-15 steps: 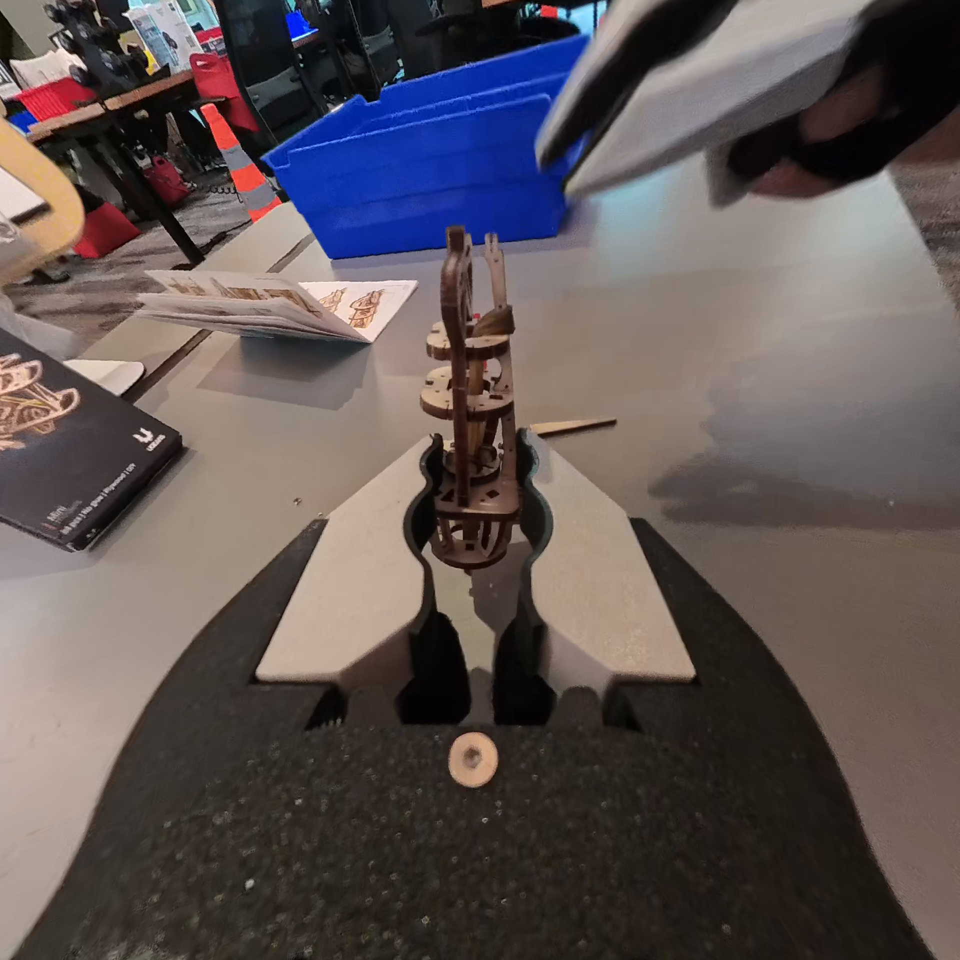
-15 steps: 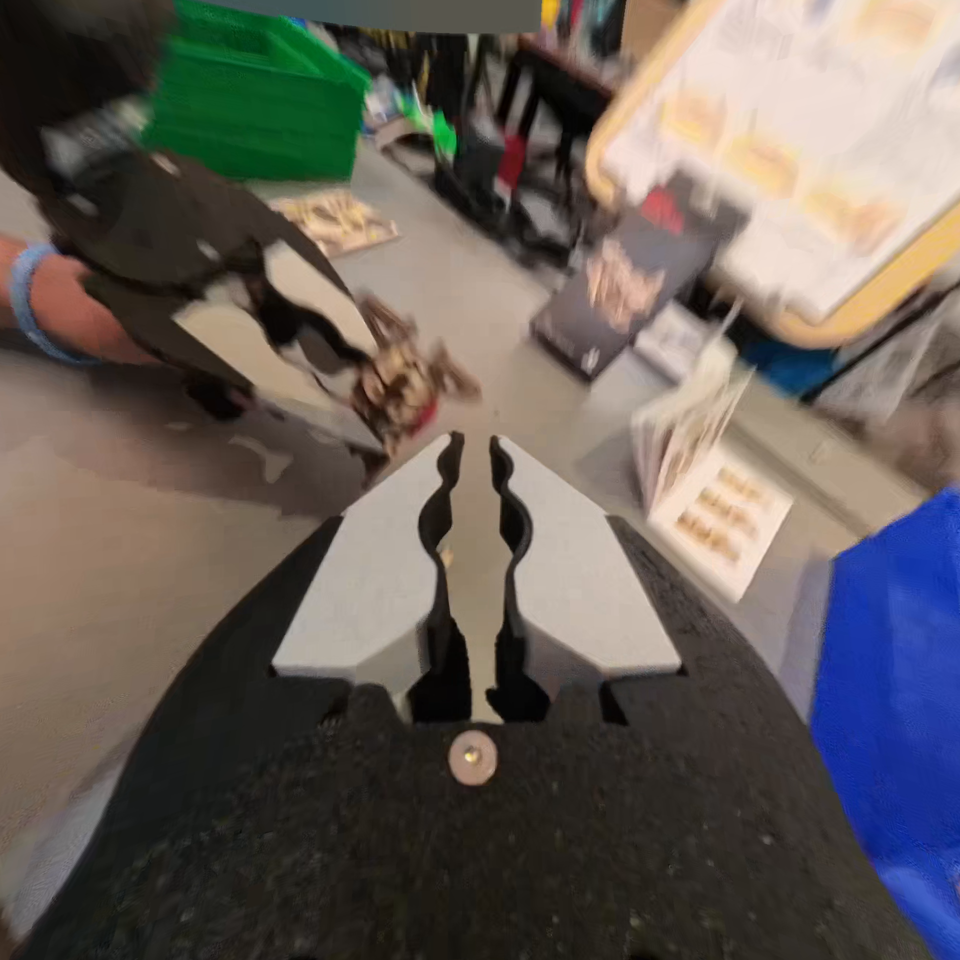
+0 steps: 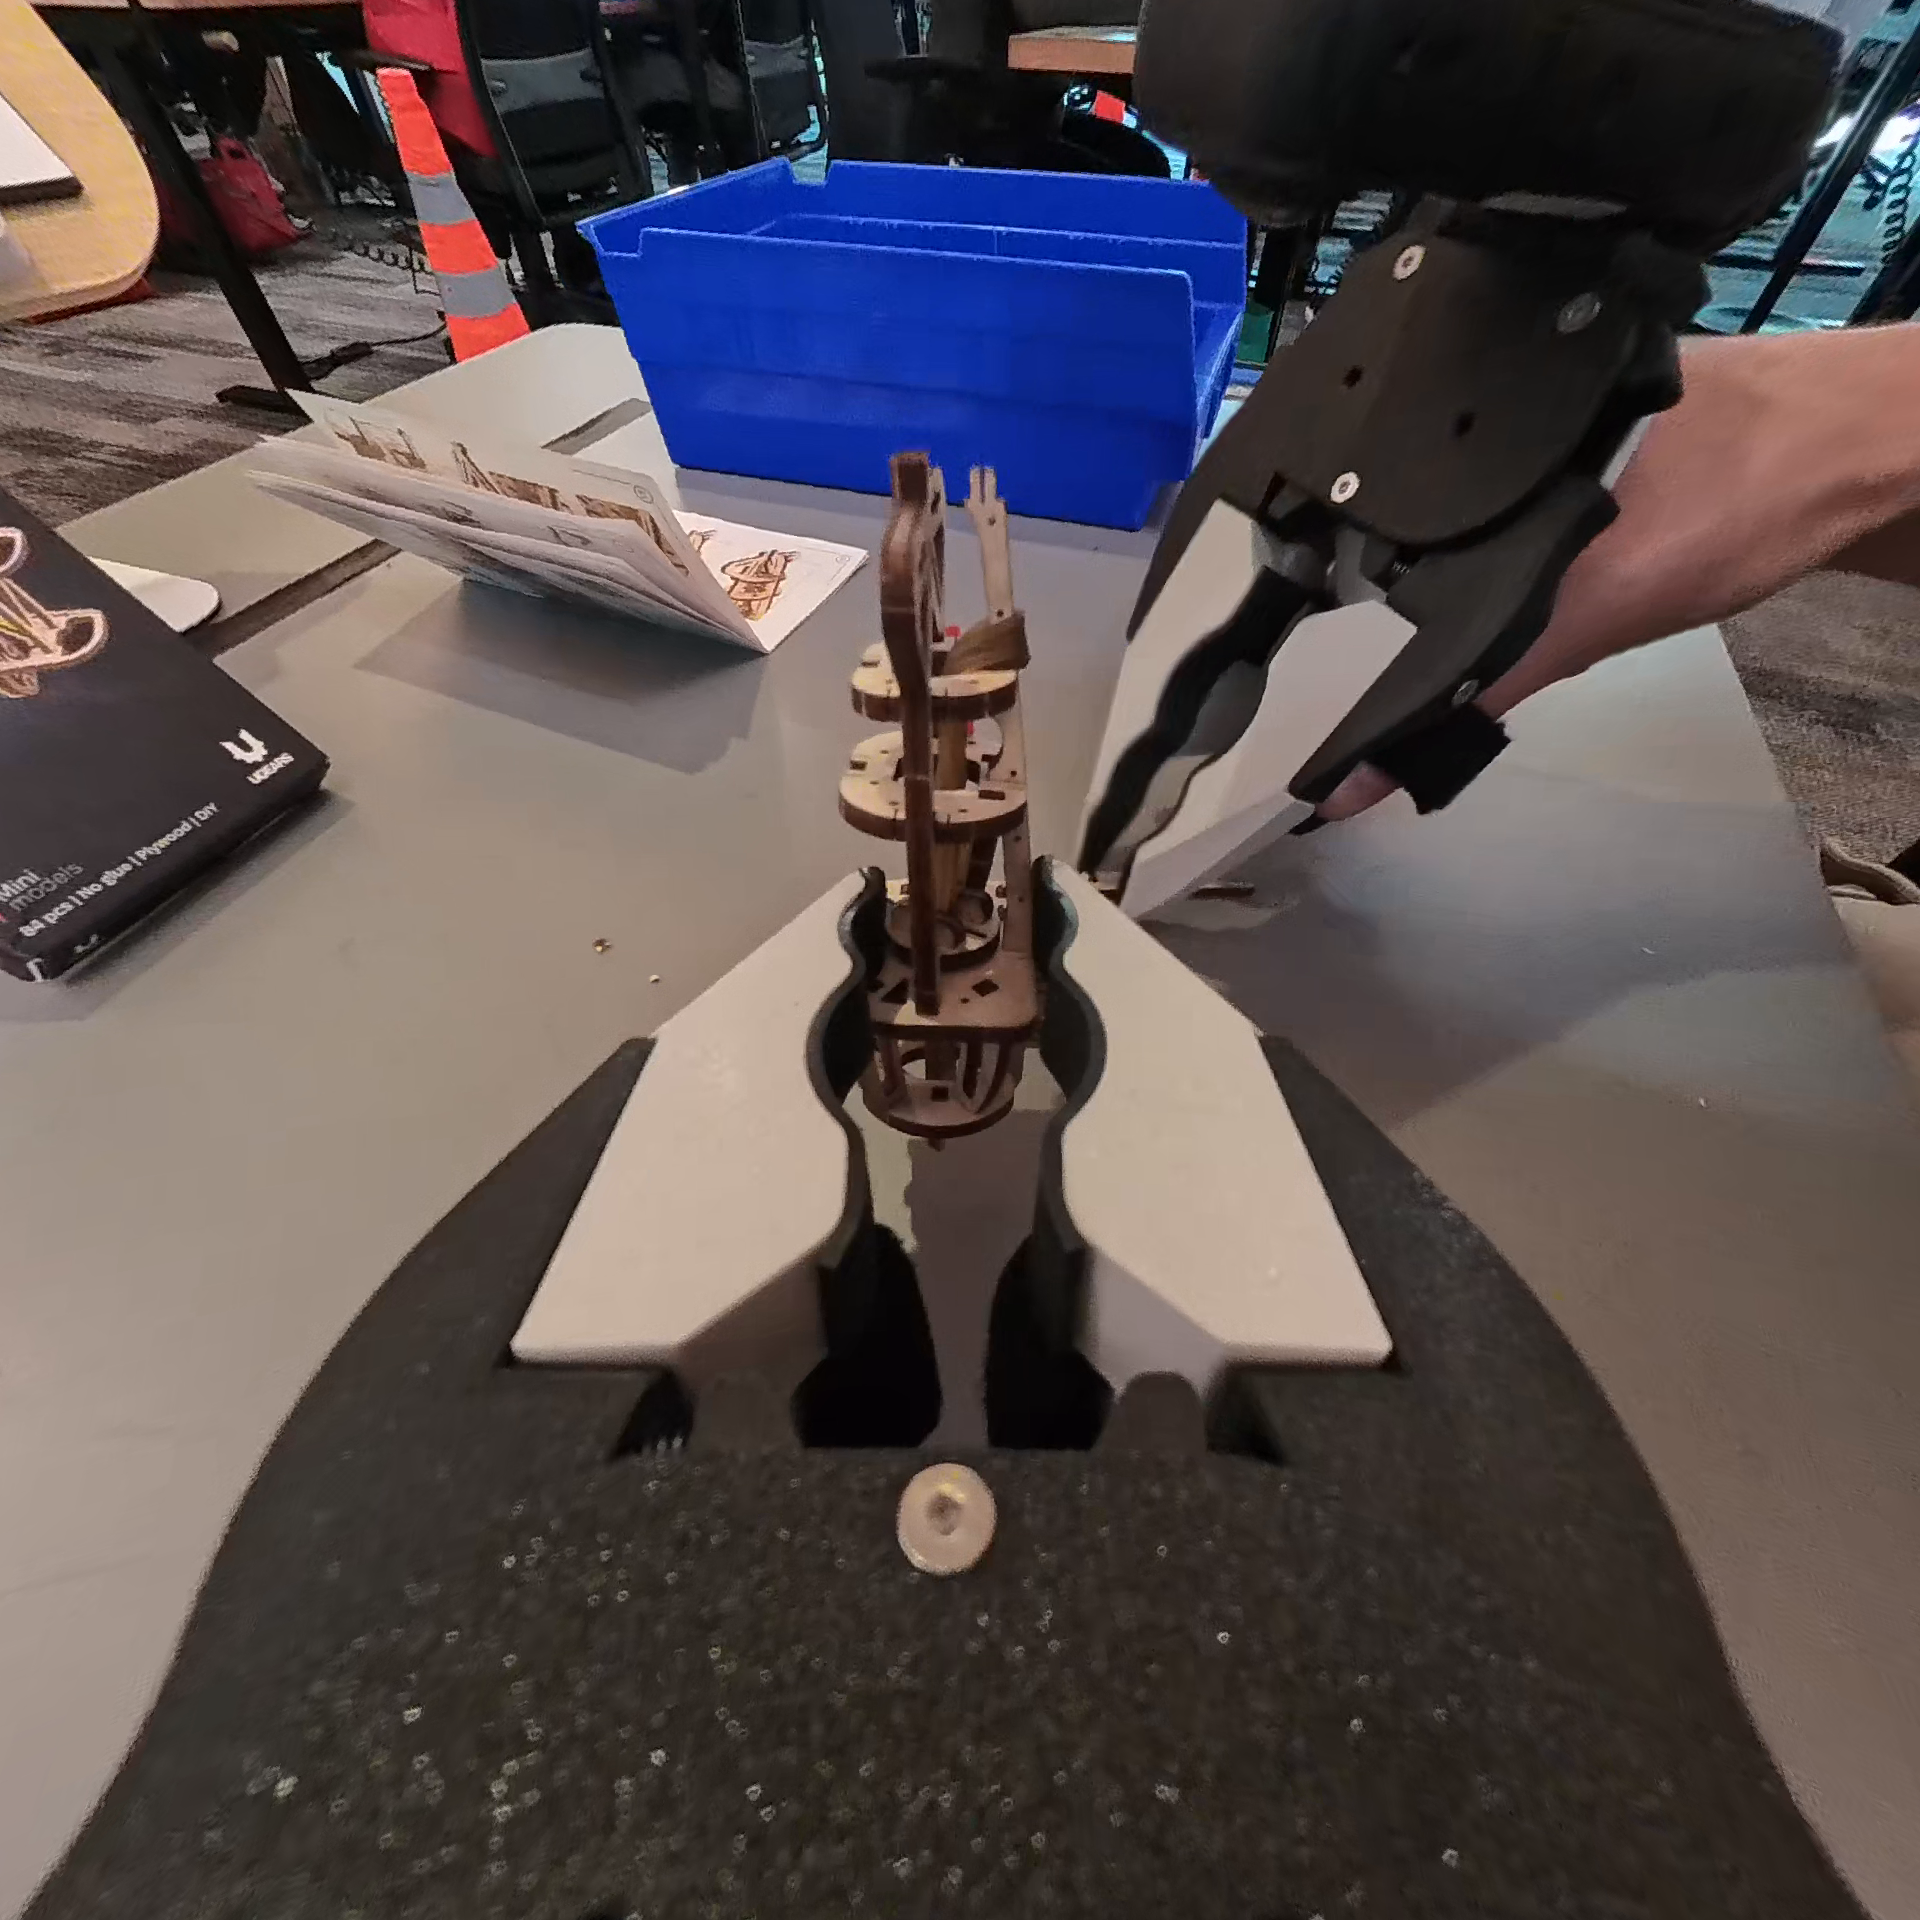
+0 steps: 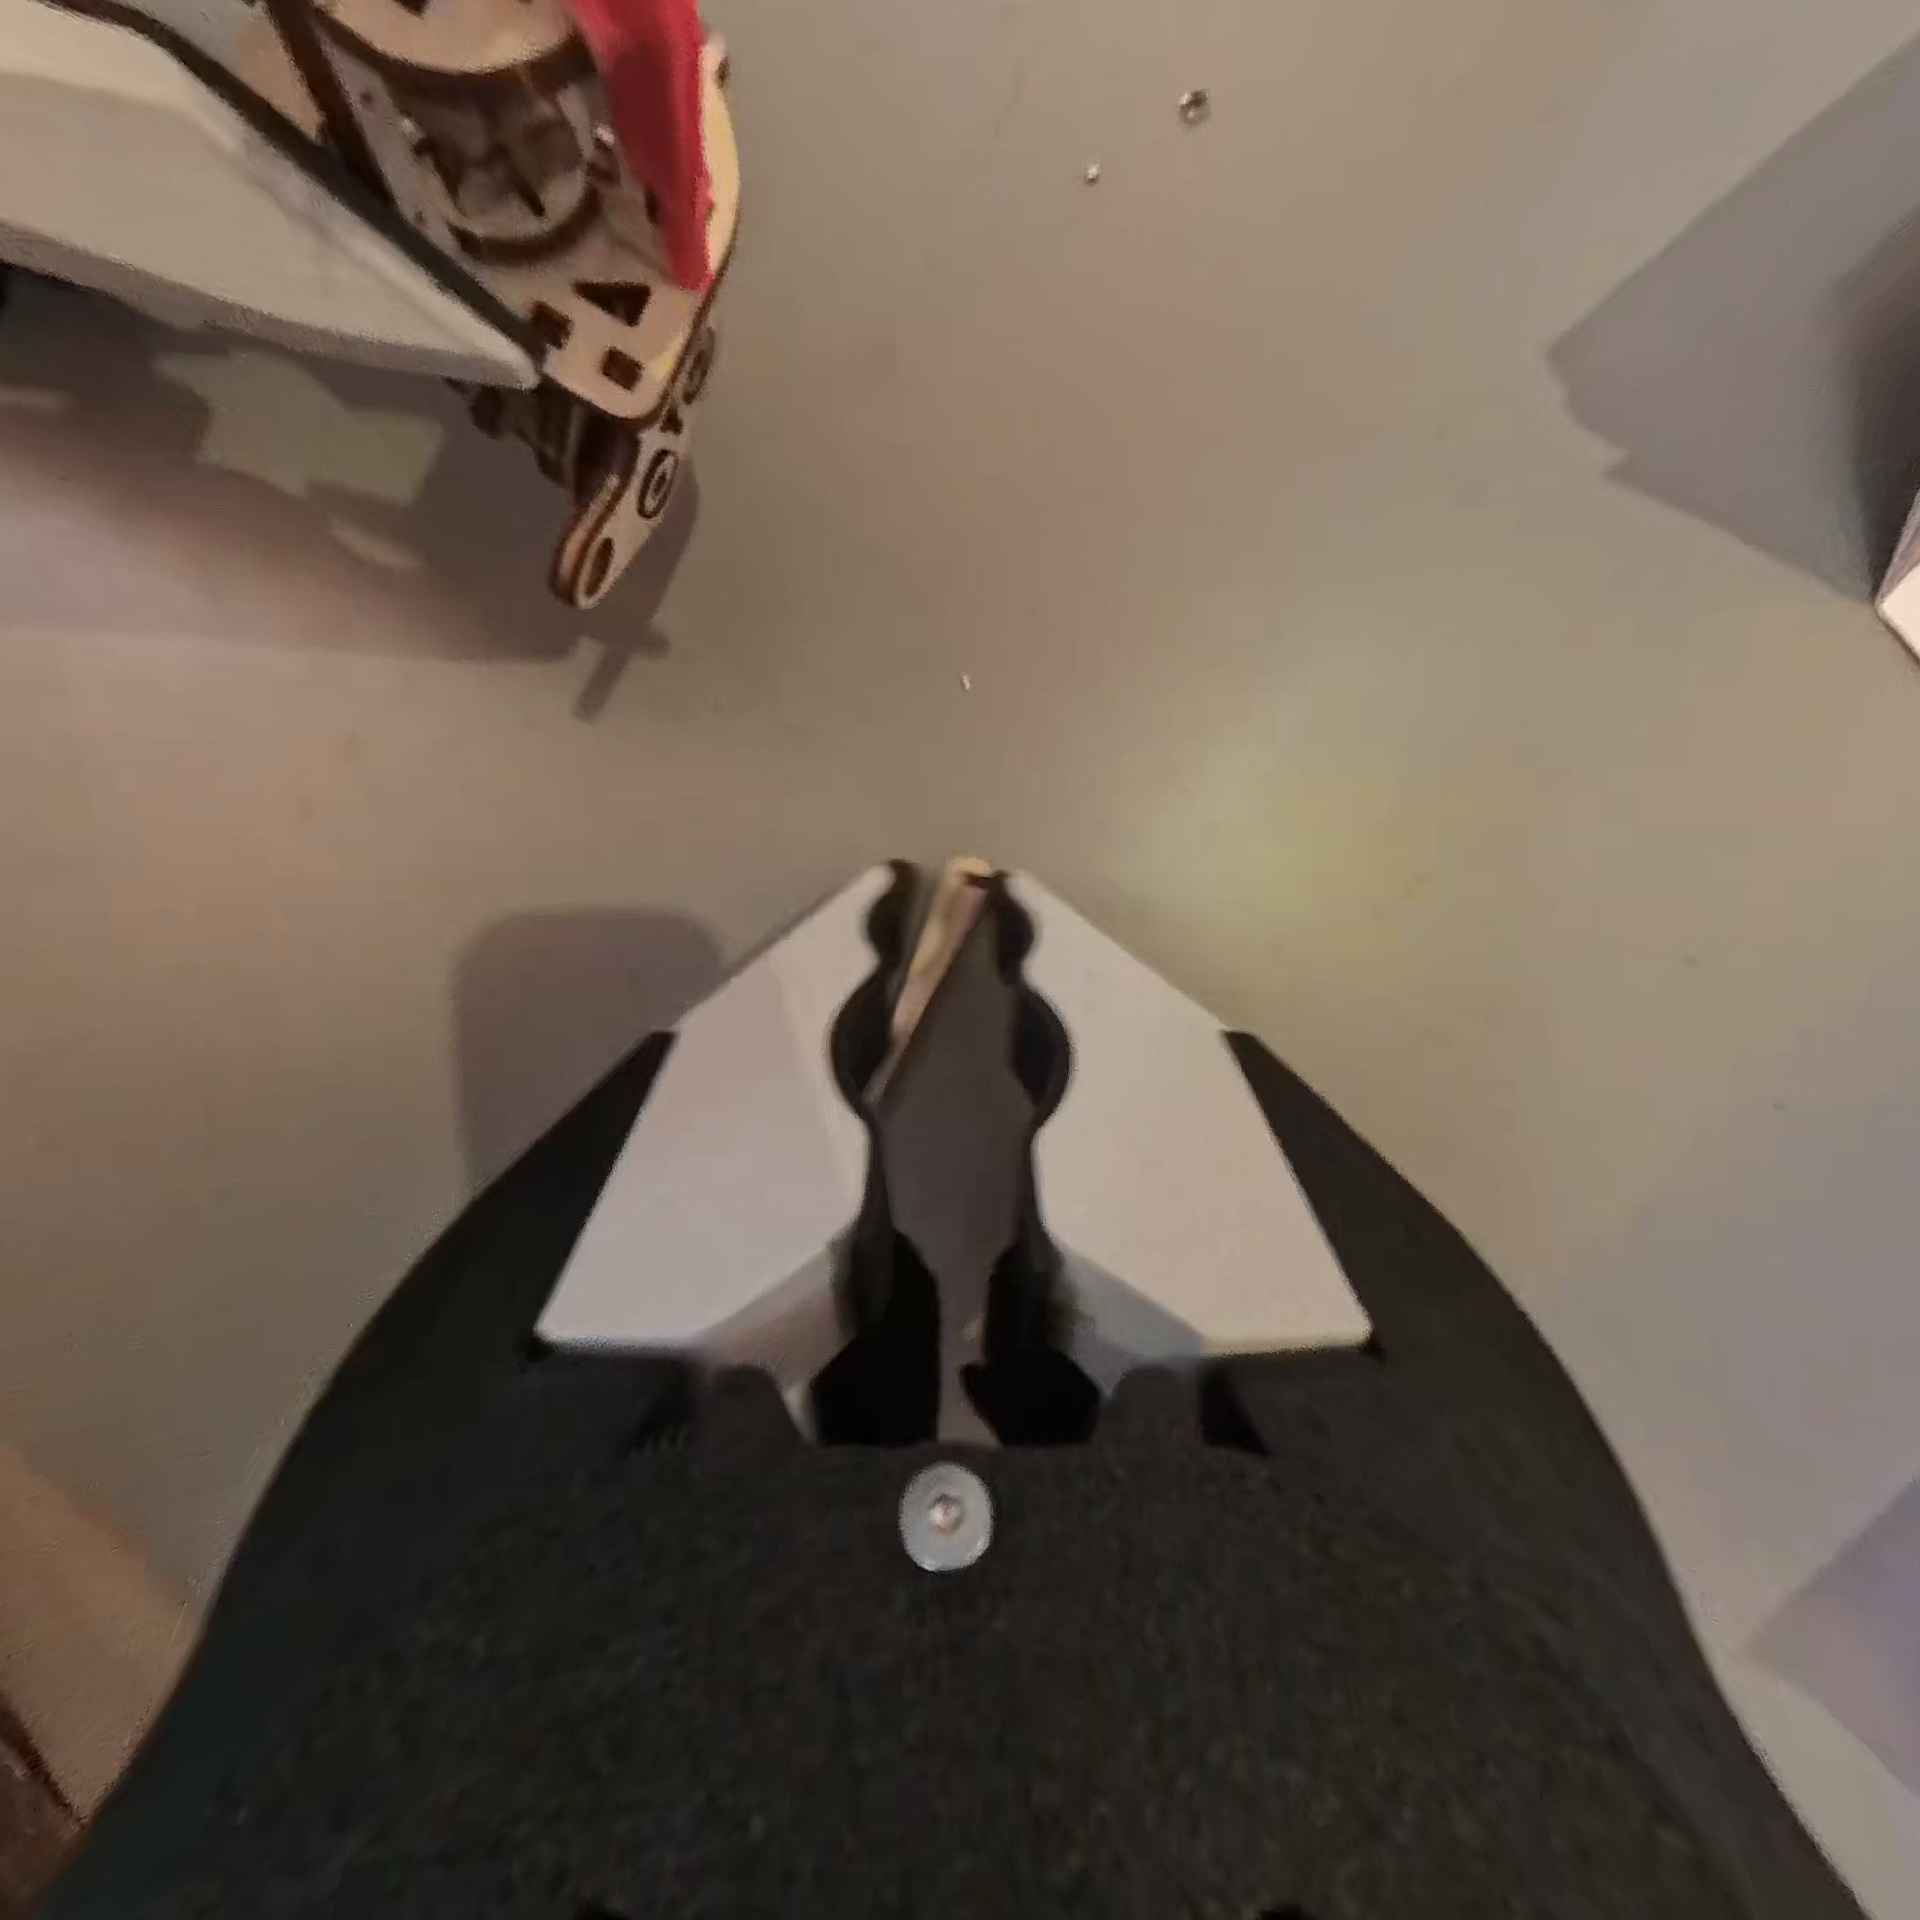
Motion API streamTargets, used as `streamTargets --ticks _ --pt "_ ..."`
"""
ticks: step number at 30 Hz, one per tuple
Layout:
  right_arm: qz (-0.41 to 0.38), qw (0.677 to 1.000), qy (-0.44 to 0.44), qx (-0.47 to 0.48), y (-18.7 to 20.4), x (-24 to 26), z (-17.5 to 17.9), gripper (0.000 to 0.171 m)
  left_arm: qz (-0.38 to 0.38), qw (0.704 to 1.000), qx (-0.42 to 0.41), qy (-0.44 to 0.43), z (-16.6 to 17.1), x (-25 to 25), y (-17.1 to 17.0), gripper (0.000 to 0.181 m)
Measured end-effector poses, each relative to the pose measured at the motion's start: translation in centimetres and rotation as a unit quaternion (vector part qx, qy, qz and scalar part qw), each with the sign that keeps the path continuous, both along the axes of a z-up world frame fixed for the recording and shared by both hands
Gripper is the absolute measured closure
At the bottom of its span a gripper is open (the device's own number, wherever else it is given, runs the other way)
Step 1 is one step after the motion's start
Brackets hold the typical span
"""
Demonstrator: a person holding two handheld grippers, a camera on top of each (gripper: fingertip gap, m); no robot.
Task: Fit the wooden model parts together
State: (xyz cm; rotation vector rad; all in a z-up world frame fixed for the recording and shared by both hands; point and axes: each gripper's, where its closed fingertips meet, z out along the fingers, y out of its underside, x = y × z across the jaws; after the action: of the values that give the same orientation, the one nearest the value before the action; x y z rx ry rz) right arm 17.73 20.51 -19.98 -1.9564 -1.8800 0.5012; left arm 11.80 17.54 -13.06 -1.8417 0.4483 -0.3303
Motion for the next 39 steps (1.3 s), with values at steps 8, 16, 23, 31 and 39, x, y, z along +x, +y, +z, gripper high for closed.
streamTargets --ticks 8,16,23,31,39 --pt "-0.028 0.967 0.253 0.025 0.4 -3.2 8.3 0.165 -0.002 1.0 -0.007 -0.006 -0.1 0.0 0.0 0.157" --pt "-0.051 0.84 0.538 0.044 -1.7 -5.5 18.1 0.166 -0.006 1.0 -0.013 0.009 -0.5 0.7 -0.2 0.157" --pt "-0.065 0.842 0.532 0.065 -1.7 -6.8 17.2 0.165 -0.011 0.999 -0.01 0.044 -1.0 1.4 -0.3 0.157" --pt "-0.085 0.856 0.509 0.042 -1.3 -7.1 15.4 0.165 -0.007 0.999 -0.011 0.035 -0.8 1.2 -0.3 0.157" --pt "-0.093 0.865 0.493 0.009 -1.6 -7.2 15.1 0.165 -0.002 0.999 -0.012 0.032 -0.8 1.1 -0.2 0.157"
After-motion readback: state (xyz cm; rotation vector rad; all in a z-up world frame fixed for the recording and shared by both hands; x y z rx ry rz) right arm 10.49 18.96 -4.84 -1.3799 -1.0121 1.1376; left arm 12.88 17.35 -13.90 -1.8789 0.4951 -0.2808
